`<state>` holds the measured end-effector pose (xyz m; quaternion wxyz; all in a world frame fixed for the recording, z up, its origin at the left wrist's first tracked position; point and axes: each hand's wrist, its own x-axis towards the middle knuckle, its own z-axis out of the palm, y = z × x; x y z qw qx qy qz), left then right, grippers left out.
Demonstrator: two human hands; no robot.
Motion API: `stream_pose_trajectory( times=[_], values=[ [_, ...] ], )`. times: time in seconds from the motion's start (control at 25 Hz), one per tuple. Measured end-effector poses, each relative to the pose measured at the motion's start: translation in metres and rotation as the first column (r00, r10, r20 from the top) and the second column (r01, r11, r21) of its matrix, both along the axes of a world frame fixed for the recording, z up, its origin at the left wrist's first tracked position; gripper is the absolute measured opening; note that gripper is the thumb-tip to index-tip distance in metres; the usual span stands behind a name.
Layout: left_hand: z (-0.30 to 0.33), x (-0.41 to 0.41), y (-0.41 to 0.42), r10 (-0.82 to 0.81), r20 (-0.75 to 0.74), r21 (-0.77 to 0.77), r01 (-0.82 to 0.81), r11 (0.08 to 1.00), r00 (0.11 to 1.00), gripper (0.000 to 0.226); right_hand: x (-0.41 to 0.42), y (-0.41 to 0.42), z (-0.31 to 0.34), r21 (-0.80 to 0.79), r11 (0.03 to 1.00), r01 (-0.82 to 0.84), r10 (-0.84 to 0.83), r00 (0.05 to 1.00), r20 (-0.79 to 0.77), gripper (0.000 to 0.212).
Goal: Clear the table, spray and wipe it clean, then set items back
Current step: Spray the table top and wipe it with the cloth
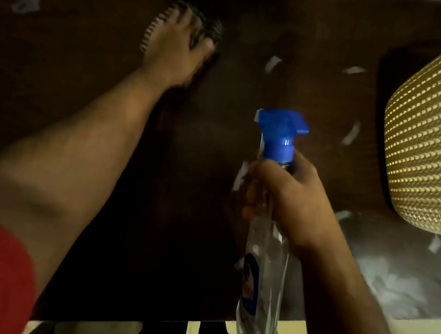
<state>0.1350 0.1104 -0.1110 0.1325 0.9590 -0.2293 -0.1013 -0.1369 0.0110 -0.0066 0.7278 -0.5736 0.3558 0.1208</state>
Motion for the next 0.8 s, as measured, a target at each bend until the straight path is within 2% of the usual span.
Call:
stream_pose_trajectory(
  times=[0.12, 0.16, 0.2, 0.28, 0.32, 0.36, 0.4, 0.48, 0.56, 0.6, 0.64, 0.72, 0.8],
  values=[
    [-0.013, -0.102, 0.045, -0.364, -0.018, -0.015, 0.363, 0.932, 0.931, 0.070, -0.025, 0.007, -0.002, -0.056, 0.998, -0.038, 0.039, 0.999, 0.029, 0.021],
    [-0.020, -0.112, 0.069, -0.392, 0.003, -0.004, 0.392, 0.920, 0.920, 0.072, -0.033, 0.009, -0.003, -0.059, 0.997, -0.050, 0.052, 0.998, 0.030, 0.020],
    [-0.022, -0.103, 0.082, -0.353, 0.025, -0.004, 0.353, 0.936, 0.935, 0.071, -0.040, 0.010, -0.004, -0.053, 0.997, -0.063, 0.065, 0.997, 0.034, 0.018],
    [-0.021, -0.058, 0.078, -0.076, 0.010, 0.044, 0.075, 0.996, 0.997, 0.066, -0.048, 0.012, -0.006, -0.050, 0.993, -0.106, 0.108, 0.993, 0.048, 0.018],
    [-0.014, -0.035, 0.064, 0.040, 0.017, 0.060, -0.041, 0.997, 0.999, 0.066, -0.050, 0.012, -0.006, -0.057, 0.992, -0.116, 0.119, 0.992, 0.052, 0.019],
    [-0.008, -0.029, 0.046, 0.085, 0.006, 0.094, -0.085, 0.992, 0.996, 0.067, -0.053, 0.011, -0.006, -0.068, 0.991, -0.116, 0.120, 0.991, 0.058, 0.019],
    [-0.004, -0.044, 0.029, 0.065, -0.013, 0.116, -0.063, 0.991, 0.998, 0.067, -0.057, 0.011, -0.003, -0.077, 0.991, -0.111, 0.116, 0.991, 0.070, 0.018],
    [-0.007, -0.115, 0.020, -0.151, -0.038, 0.065, 0.153, 0.986, 0.988, 0.068, -0.069, 0.011, 0.003, -0.082, 0.990, -0.112, 0.120, 0.988, 0.093, 0.015],
    [-0.016, -0.202, 0.062, -0.408, -0.053, -0.005, 0.408, 0.913, 0.912, 0.071, -0.085, 0.011, 0.005, -0.106, 0.984, -0.146, 0.156, 0.983, 0.099, 0.013],
    [-0.017, -0.218, 0.089, -0.434, -0.046, -0.034, 0.432, 0.901, 0.900, 0.072, -0.093, 0.013, 0.005, -0.106, 0.982, -0.156, 0.166, 0.982, 0.092, 0.014],
    [-0.017, -0.208, 0.109, -0.389, -0.027, -0.042, 0.388, 0.921, 0.921, 0.072, -0.099, 0.015, 0.003, -0.096, 0.982, -0.160, 0.168, 0.982, 0.081, 0.015],
    [-0.017, -0.150, 0.121, -0.149, -0.014, 0.026, 0.149, 0.988, 0.989, 0.067, -0.107, 0.019, -0.003, -0.092, 0.984, -0.153, 0.160, 0.985, 0.068, 0.017],
    [-0.014, -0.092, 0.101, 0.016, 0.002, 0.087, -0.016, 0.996, 1.000, 0.064, -0.107, 0.024, -0.007, -0.081, 0.986, -0.143, 0.148, 0.988, 0.054, 0.019]
  ],
)
